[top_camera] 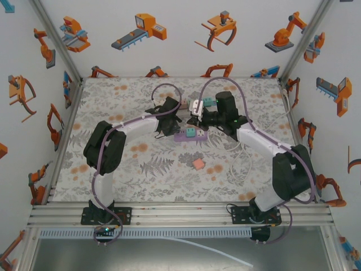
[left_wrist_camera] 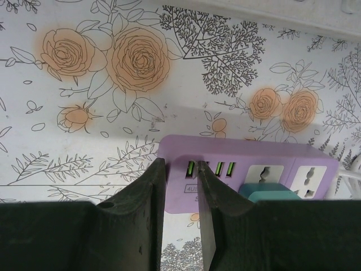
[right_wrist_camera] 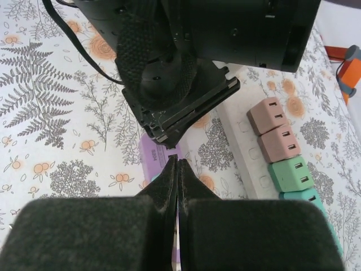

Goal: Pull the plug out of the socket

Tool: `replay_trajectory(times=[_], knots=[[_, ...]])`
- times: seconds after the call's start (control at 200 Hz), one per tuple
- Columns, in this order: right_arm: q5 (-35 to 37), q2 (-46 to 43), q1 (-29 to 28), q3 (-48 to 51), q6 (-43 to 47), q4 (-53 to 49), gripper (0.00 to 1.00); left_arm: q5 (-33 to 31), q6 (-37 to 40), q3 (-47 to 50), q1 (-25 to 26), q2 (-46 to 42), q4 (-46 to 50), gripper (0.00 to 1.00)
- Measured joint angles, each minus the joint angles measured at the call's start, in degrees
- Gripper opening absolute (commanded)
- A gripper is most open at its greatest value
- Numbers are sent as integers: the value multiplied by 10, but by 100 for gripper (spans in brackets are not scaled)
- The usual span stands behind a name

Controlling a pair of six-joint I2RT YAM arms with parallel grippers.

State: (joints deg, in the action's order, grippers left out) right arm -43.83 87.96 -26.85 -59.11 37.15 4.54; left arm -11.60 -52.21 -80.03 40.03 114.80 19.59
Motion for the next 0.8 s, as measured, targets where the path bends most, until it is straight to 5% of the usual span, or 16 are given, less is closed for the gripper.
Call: replay_trajectory(times=[0.075,0.31,0.571,0.801], knots=[[6,-9,0,24,4,4,40,-12,7,9,-1,-8,-1,54],[14,12,5,22,61,-89,57,-8,31,59,-12,-49,-7,65],[12,101,5,-35,93,-116,59,64,64,90,-41,-70,-12,69],[12,180,-14,-90,125,-137,58,131,75,94,-60,-62,-35,55]])
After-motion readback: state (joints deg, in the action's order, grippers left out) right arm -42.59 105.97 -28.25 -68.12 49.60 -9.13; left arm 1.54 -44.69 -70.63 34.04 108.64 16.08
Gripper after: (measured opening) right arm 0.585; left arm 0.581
